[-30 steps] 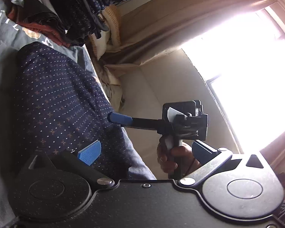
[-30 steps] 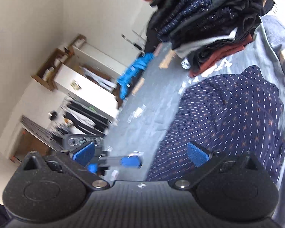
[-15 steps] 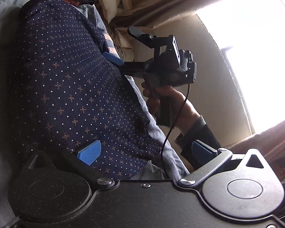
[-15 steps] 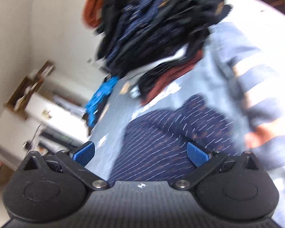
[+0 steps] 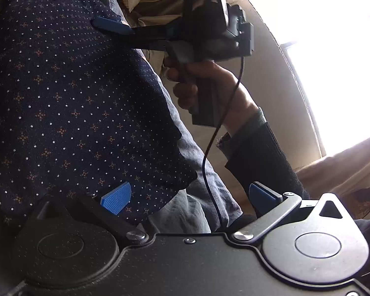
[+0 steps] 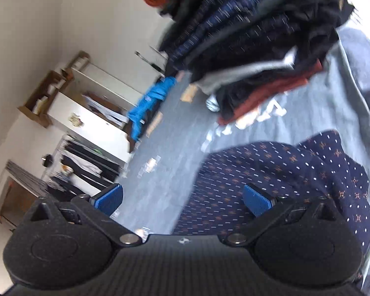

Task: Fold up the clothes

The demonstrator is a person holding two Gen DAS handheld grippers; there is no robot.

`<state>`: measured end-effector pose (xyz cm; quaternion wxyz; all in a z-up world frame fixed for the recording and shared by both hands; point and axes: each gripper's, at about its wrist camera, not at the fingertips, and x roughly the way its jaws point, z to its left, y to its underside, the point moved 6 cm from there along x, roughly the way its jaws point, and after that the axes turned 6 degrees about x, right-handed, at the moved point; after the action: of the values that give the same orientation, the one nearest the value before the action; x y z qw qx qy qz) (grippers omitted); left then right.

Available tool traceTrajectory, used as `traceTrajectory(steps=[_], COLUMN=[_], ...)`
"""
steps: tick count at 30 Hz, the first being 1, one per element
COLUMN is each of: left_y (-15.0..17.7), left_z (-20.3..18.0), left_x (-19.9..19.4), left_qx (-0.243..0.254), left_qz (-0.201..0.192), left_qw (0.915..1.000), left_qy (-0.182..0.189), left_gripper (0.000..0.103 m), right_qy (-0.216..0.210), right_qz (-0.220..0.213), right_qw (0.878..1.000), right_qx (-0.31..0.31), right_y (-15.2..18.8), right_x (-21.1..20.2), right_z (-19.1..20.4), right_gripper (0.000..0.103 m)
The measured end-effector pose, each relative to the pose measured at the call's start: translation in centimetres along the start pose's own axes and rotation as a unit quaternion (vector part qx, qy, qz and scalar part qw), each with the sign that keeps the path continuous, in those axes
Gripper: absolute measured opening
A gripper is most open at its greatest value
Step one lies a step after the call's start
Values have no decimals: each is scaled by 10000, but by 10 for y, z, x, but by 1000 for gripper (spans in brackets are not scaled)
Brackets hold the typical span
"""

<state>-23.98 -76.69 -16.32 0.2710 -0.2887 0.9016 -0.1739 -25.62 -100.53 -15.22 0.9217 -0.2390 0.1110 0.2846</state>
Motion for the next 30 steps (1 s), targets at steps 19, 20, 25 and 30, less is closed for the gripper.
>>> traceTrajectory(steps=[19, 20, 25, 30], left_y=[1, -1, 2, 7], left_z=[-8, -9, -9, -11], left_x=[-6, -8, -11, -12], left_qx=[69, 83, 72, 116], left_qz=[-7, -41, -30, 40], left_qw=[10000, 10000, 10000, 9999], left_qy=[29, 32, 11, 30], left_gripper=[103, 103, 103, 103], right_qy=[-25, -112, -490, 12], right_qz=[-999, -904, -273, 135], right_qw=[9945, 9957, 9984, 9998], right_qx=[302, 171, -78, 157], right_y=[-51, -47, 2, 59], right_x=[-50, -50, -39, -32], right_z=[-27, -12, 39, 12], right_gripper=[103, 103, 103, 103])
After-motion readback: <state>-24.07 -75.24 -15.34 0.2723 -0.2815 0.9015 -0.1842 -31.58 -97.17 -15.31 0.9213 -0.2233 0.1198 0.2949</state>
